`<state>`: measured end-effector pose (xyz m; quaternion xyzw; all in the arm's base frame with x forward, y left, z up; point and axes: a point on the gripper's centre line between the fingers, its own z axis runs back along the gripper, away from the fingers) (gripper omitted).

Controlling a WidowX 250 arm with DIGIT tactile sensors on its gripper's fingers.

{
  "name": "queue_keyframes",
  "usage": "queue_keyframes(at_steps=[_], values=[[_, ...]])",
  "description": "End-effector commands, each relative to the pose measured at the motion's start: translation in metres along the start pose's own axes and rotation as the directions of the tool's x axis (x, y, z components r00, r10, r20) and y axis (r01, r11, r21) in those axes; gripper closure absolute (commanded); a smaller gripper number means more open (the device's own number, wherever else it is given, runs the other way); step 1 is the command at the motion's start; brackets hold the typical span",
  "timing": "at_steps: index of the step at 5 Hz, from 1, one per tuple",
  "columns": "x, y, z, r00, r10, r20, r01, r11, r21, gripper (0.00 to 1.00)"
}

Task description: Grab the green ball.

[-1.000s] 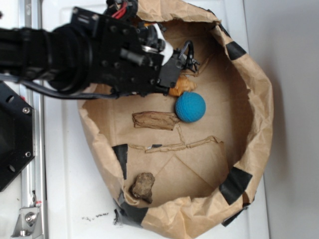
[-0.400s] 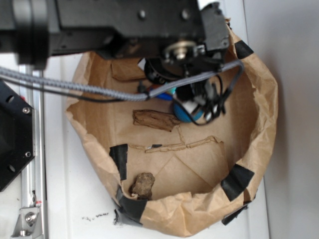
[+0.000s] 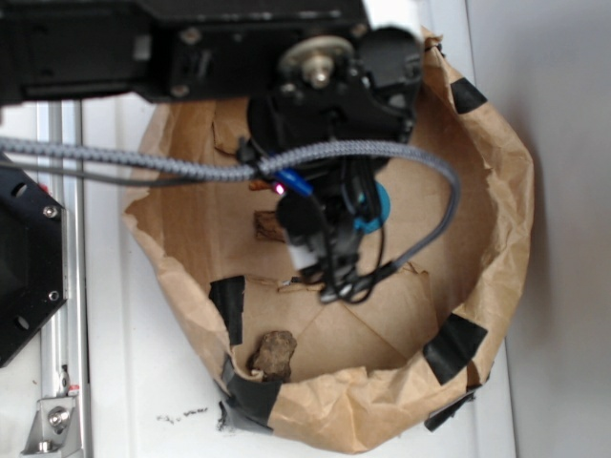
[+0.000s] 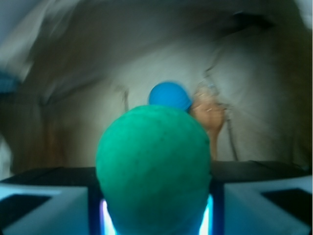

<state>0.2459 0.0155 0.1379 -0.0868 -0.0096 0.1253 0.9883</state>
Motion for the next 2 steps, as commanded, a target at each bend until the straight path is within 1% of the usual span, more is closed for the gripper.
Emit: queue_keyframes(at_steps=[1,2], values=[[0.0032,0.0075,0.0126,0.995,-0.008,0.100,0.002,0.998,0.057,1.00],[0.0029,0.0079,0.0109,0.994,0.015,0.107,-0.023,0.997,0.068,1.00]])
